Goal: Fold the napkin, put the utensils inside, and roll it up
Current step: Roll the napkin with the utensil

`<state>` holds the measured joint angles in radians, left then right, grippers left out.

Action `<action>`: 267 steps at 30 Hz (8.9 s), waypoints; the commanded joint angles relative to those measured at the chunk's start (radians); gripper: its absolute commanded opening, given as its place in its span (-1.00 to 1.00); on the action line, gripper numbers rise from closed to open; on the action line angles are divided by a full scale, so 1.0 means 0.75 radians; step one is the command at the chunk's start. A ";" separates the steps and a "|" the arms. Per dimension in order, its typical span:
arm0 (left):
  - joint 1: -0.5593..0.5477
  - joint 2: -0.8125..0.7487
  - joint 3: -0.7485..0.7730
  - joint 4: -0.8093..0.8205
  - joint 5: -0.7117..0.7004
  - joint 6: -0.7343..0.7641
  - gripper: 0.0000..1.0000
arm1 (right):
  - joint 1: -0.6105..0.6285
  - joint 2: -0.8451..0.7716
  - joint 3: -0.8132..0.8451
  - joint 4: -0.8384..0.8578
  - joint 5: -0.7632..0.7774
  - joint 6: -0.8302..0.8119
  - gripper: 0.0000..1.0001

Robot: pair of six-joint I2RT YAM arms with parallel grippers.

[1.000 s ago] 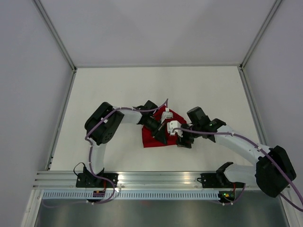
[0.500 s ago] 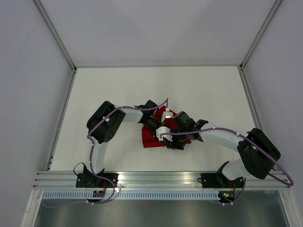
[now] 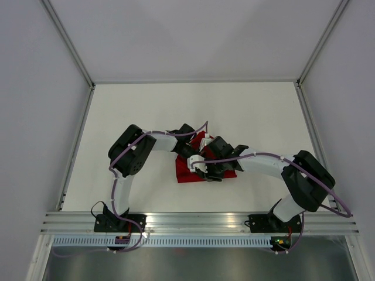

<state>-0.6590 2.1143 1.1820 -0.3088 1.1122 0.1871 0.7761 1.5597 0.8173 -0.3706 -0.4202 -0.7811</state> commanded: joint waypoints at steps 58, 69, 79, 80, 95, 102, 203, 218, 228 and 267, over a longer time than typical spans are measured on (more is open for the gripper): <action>0.505 -1.129 -0.960 1.322 -1.135 -0.794 0.03 | -0.335 0.935 0.926 -0.937 -0.364 -0.225 -0.99; -0.112 -1.324 -0.830 0.897 -1.560 -0.054 0.13 | -0.337 1.138 1.166 -1.087 -0.340 -0.165 -0.99; -0.569 -1.005 -0.835 0.990 -1.912 0.538 0.19 | -0.339 1.197 1.244 -1.150 -0.340 -0.159 -0.99; -0.588 -0.981 -0.856 1.027 -1.931 0.587 0.20 | -0.341 1.203 1.246 -1.154 -0.340 -0.159 -0.99; -0.674 -0.619 -0.856 1.265 -1.818 0.702 0.23 | -0.341 1.232 1.279 -1.175 -0.334 -0.147 -0.99; -0.670 -0.504 -0.842 1.340 -1.812 0.698 0.22 | -0.344 1.240 1.291 -1.191 -0.336 -0.153 -0.99; 0.016 0.322 0.355 -0.460 -0.217 -0.090 -0.95 | 0.133 -0.300 -0.194 0.171 0.364 0.139 0.17; 0.034 0.365 0.402 -0.507 -0.233 -0.110 -0.93 | 0.188 -0.163 -0.247 0.290 0.478 0.125 0.19; 0.042 0.341 0.404 -0.513 -0.233 -0.104 -0.64 | 0.186 -0.102 -0.284 0.314 0.478 0.111 -0.34; 0.414 -1.077 -0.485 0.769 -1.440 -0.669 -0.30 | -0.102 0.556 0.452 -0.661 -0.215 -0.128 -0.87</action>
<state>-0.3580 1.4746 0.9043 0.0586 0.2146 -0.2535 0.7078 1.8488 1.1503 -0.6392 -0.5312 -0.8299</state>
